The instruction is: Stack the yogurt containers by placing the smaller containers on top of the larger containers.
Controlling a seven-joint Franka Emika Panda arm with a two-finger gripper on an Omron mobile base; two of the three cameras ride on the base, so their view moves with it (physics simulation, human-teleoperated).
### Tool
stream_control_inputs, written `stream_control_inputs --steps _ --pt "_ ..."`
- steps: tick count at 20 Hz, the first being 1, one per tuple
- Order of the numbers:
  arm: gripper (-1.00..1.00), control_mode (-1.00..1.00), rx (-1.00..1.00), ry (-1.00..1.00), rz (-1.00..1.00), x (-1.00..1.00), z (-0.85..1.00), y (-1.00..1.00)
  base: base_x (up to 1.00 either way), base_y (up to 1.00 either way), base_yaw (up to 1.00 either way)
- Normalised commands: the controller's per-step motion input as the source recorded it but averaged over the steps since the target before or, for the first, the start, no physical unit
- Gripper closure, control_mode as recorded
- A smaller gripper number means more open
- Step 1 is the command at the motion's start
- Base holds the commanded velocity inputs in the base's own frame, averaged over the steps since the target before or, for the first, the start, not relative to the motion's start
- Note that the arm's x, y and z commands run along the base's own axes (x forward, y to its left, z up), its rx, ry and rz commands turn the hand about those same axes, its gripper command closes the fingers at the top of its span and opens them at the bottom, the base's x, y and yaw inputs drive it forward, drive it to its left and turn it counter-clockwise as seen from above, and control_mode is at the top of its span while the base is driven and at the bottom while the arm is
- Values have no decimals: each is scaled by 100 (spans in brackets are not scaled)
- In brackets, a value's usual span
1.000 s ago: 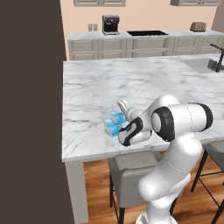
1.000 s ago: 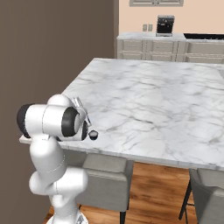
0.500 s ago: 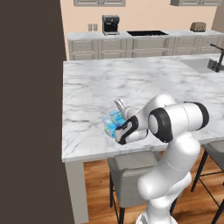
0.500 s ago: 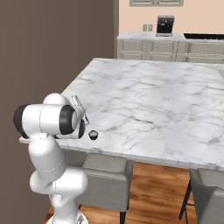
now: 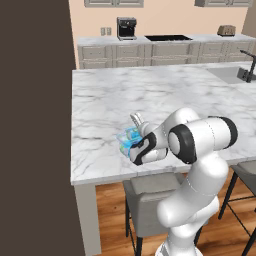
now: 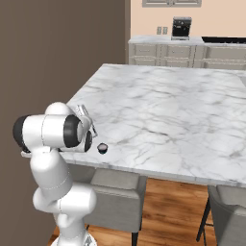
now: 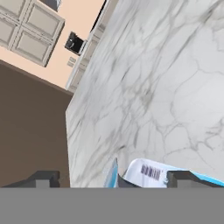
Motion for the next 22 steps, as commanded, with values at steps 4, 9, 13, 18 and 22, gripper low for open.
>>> stream_control_inputs --steps 4,9,13,18,22 --pt "-100 -100 0 1 0 -12 0 -6 0 0 0" --pt "-100 -100 0 4 0 -25 3 -4 0 0 0" --pt "-100 -100 0 7 0 -21 15 -1 0 0 0" --pt "-100 -100 0 9 -1 -17 23 -1 0 0 0" --pt "-100 -100 0 11 -1 -15 25 -5 0 0 0"
